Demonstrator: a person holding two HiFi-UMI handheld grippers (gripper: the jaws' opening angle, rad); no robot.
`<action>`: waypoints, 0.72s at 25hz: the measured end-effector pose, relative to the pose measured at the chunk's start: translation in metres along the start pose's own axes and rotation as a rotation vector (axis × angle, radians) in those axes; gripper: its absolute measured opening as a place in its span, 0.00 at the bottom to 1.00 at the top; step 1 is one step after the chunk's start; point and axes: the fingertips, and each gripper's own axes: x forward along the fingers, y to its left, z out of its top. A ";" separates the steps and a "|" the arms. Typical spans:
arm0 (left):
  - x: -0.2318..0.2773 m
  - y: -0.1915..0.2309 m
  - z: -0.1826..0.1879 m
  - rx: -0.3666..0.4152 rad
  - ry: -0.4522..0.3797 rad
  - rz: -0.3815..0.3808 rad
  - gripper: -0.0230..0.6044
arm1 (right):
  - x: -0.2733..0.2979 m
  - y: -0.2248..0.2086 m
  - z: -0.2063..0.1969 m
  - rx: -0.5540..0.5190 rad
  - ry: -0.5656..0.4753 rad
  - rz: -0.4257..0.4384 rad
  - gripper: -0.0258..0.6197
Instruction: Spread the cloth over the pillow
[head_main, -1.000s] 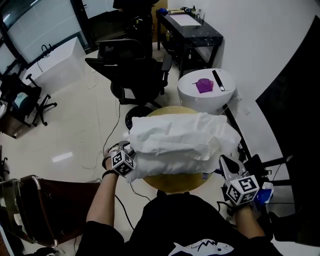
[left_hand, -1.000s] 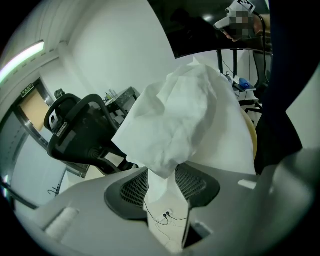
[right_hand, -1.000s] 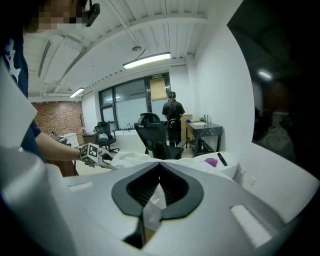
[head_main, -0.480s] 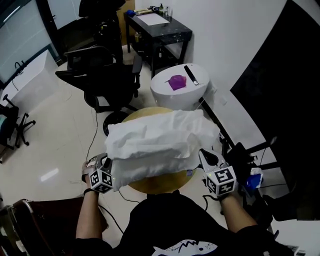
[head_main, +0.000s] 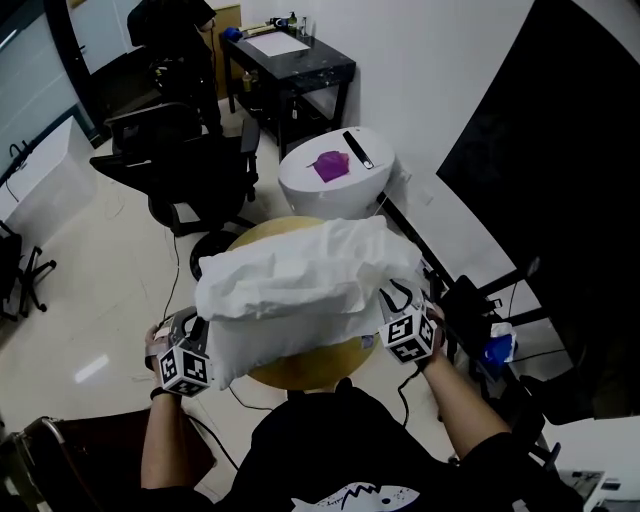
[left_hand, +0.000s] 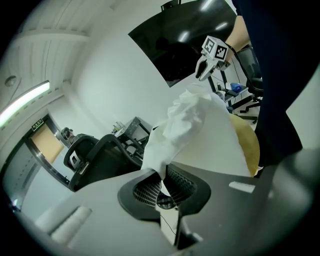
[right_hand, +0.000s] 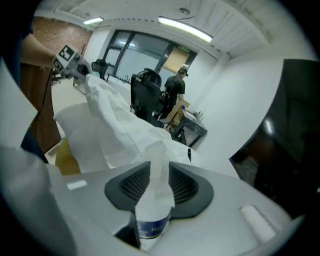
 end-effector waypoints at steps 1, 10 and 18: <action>0.000 0.001 0.001 0.004 0.001 0.001 0.04 | 0.008 -0.001 -0.005 -0.006 0.022 -0.013 0.24; -0.007 0.000 0.008 -0.020 0.053 0.023 0.04 | 0.041 -0.014 -0.031 -0.122 0.103 -0.090 0.21; -0.011 0.010 0.021 -0.017 0.110 0.080 0.04 | 0.007 -0.053 -0.023 -0.071 -0.013 -0.092 0.06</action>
